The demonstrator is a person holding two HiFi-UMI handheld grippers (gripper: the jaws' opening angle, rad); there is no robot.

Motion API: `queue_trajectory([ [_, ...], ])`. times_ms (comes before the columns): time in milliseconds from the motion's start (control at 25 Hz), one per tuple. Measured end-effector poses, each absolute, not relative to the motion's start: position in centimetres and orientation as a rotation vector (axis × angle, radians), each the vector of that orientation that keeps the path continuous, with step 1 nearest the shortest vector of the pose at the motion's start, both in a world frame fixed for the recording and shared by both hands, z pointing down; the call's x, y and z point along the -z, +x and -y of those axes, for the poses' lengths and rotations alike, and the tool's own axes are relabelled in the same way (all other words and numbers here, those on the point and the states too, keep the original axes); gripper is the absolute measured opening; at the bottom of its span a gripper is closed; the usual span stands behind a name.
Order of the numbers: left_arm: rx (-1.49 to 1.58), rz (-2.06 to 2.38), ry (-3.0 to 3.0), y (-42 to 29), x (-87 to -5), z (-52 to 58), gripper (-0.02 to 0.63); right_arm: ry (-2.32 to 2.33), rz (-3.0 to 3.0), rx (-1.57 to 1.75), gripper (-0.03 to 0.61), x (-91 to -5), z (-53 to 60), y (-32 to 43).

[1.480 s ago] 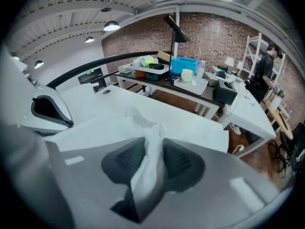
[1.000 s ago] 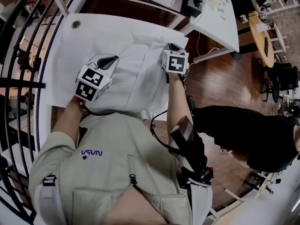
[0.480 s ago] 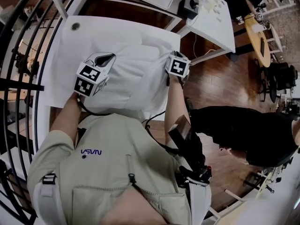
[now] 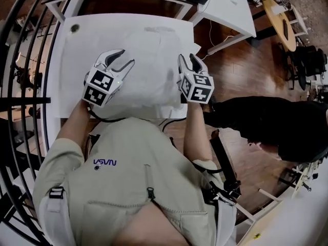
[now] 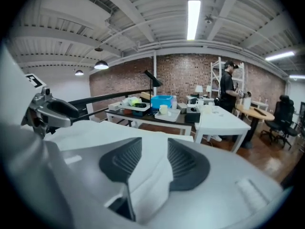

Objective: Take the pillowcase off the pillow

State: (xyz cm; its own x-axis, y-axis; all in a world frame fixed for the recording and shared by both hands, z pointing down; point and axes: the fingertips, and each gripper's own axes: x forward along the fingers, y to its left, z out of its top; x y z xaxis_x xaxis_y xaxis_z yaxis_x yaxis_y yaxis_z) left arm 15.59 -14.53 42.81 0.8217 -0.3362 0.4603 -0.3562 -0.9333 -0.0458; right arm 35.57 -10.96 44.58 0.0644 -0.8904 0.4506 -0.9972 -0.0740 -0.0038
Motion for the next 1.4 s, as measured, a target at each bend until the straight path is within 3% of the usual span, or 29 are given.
queue_trajectory([
  [400,-0.899,0.507,2.885,14.1,-48.8,4.9,0.255,1.919,1.942,-0.573,0.184,-48.7,0.7,27.4],
  [680,-1.130,0.664,2.837,11.9,-55.1,2.5,0.298,1.726,1.917,-0.658,0.218,-56.6,-3.0,22.4],
  [760,-1.210,0.715,2.866,12.3,-56.8,3.2,0.255,1.726,1.880,-0.616,0.209,-57.6,-2.3,22.5],
  [840,-1.214,0.767,2.891,12.5,-56.7,4.1,0.179,1.749,1.855,-0.545,0.109,-57.3,-1.6,23.3],
  [1000,-1.060,0.905,2.892,11.8,-53.6,6.0,0.046,1.814,1.876,-0.435,0.031,-54.5,-1.8,24.1],
  [1400,-0.893,1.061,2.880,10.5,-47.7,9.1,0.017,1.997,1.702,-0.313,0.014,-50.9,-4.4,30.8],
])
